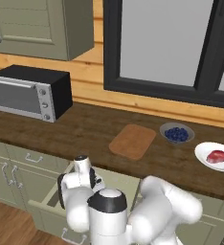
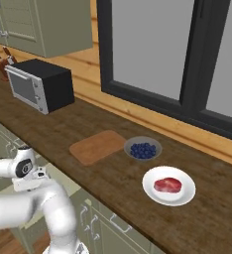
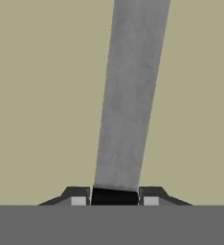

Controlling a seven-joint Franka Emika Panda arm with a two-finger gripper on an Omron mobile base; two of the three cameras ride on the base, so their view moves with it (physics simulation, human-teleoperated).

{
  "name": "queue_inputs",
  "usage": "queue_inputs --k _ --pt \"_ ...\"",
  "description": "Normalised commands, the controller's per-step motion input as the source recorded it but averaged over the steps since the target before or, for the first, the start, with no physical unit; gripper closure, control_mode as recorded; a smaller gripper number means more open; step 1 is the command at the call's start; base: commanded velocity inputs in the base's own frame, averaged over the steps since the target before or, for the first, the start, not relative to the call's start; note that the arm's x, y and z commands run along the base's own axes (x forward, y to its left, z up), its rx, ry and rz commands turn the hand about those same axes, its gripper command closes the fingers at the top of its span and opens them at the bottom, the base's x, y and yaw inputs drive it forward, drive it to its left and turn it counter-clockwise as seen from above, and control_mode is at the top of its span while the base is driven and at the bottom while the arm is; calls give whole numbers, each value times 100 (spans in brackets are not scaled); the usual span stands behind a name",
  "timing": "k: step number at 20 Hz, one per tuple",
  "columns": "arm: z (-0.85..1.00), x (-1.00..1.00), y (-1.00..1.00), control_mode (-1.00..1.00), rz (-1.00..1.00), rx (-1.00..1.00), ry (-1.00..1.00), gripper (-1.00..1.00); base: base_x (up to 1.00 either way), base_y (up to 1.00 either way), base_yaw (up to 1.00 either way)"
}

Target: Pick up the knife from the drawer and place it on the cutting board. Then place the meat from the plate to the cutting board.

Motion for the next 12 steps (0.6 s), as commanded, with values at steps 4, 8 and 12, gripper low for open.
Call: queue_inputs --k 4,8,12 --pt "92 -57 3 -100 15 1 7 100 0 0 0" --pt "100 -14 0 -100 6 5 2 100 0 0 0" --pt "100 -8 -1 -100 0 0 0 100 0 0 0"
